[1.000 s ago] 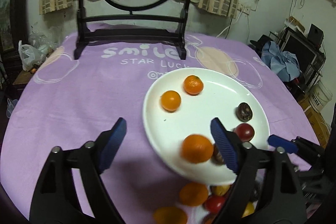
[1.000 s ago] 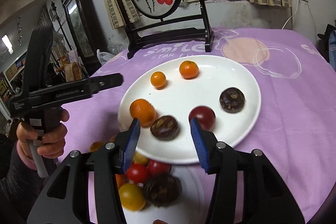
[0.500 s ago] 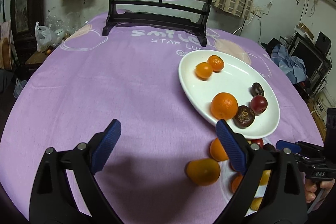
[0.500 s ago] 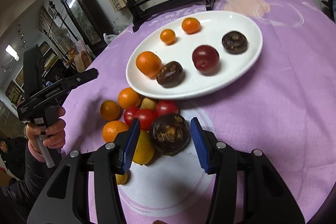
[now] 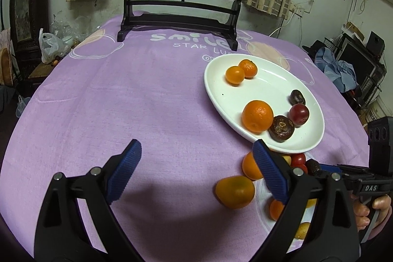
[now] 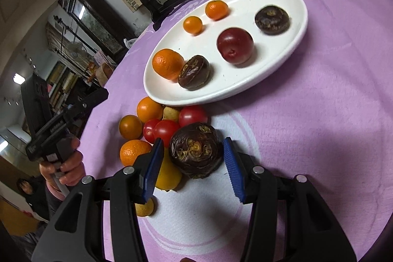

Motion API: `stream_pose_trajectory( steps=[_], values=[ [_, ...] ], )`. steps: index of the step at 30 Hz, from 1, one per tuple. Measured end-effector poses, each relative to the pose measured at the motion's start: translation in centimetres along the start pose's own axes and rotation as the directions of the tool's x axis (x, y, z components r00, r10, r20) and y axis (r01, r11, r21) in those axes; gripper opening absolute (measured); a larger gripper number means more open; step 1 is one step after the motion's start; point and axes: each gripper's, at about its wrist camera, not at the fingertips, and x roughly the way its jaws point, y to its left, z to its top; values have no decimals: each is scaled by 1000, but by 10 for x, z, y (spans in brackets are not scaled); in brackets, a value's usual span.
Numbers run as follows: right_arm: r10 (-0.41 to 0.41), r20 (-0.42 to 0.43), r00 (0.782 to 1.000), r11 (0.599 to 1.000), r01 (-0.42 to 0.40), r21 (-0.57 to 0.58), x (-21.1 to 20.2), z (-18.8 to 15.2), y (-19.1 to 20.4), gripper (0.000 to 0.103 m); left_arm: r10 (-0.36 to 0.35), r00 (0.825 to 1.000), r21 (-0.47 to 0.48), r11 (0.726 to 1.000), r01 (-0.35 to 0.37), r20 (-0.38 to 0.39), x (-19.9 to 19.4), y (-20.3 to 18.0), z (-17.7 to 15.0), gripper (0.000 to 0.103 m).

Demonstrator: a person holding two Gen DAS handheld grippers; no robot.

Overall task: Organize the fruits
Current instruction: 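Open both tools and return them to the fruit pile, then grasp a yellow orange with the left tool while the right tool grasps a mangosteen, place both on the plate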

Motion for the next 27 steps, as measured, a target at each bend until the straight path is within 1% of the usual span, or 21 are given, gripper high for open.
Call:
stream_pose_trajectory(
  steps=[6, 8, 11, 13, 16, 17, 18, 19, 21, 24, 27],
  values=[
    [-4, 2, 1000, 1000, 4, -3, -1, 0, 1, 49, 4, 1000, 4, 1000, -4, -8, 1, 0, -1, 93],
    [-12, 3, 1000, 1000, 12, -2, -2, -1, 1, 45, 6, 1000, 5, 1000, -5, -11, 2, 0, -1, 93],
    [-9, 15, 1000, 1000, 9, 7, -8, 0, 2, 44, 6, 1000, 20, 1000, -6, -17, 2, -2, -2, 93],
    [-5, 45, 999, 1000, 5, 0, -14, 2, 2, 44, 13, 1000, 64, 998, -11, -23, 2, -6, -3, 93],
    [12, 82, 997, 1000, -11, -6, -24, 4, 5, 44, -42, 998, 148, 988, 50, -57, 2, -16, -8, 93],
    [9, 84, 996, 1000, -9, -6, -24, 3, 4, 44, -54, 996, 182, 981, 66, -69, 3, -21, -11, 90],
    [2, 85, 996, 1000, -1, -6, -24, 3, 4, 44, -53, 996, 206, 976, 68, -74, 4, -26, -13, 84],
    [-6, 81, 997, 1000, 6, -5, -24, 2, 4, 44, -54, 995, 232, 970, 73, -85, 5, -30, -16, 81],
    [-7, 74, 997, 1000, 7, 0, -22, 2, 2, 44, -61, 991, 261, 961, 90, -116, 10, -36, -21, 67],
    [-6, 76, 997, 1000, 6, -2, -23, 2, 3, 44, -57, 986, 281, 954, 100, -157, 19, -39, -26, 60],
    [-10, 80, 997, 1000, 10, -6, -24, 2, 4, 44, -71, 980, 288, 950, 123, -184, 24, -41, -30, 60]
  ],
)
